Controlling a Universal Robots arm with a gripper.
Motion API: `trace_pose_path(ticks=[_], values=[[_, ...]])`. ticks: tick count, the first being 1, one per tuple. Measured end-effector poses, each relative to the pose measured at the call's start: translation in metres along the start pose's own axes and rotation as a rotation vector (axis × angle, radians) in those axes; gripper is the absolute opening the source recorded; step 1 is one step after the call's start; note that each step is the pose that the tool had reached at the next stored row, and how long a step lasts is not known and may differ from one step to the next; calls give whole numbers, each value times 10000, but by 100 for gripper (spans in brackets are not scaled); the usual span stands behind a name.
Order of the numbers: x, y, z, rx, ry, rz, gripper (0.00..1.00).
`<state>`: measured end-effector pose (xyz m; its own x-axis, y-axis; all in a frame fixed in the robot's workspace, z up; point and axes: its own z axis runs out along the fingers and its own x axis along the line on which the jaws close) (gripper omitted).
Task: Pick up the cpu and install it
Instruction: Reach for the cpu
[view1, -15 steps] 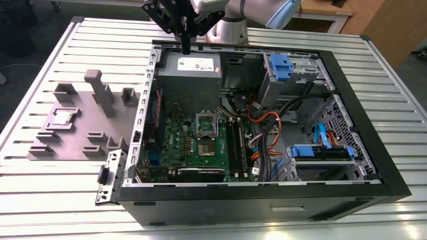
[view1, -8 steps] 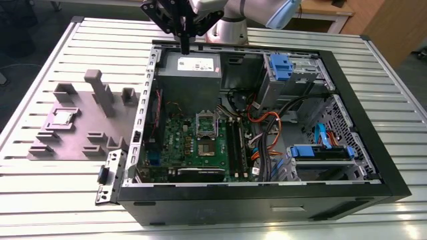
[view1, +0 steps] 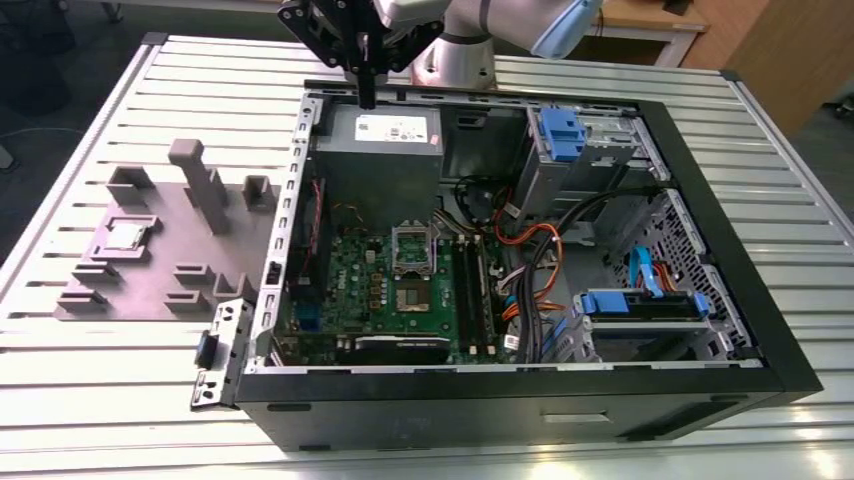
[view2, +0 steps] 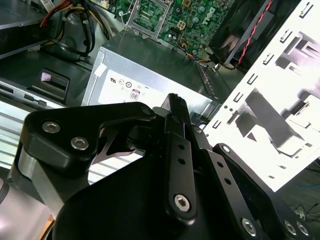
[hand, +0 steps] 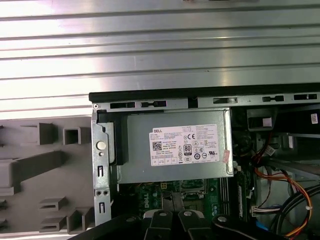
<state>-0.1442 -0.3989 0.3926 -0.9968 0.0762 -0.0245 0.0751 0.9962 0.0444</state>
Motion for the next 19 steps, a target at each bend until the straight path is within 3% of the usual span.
trace_pose_path(ticks=[19], values=[[59,-4,-2,0,0,0,11]])
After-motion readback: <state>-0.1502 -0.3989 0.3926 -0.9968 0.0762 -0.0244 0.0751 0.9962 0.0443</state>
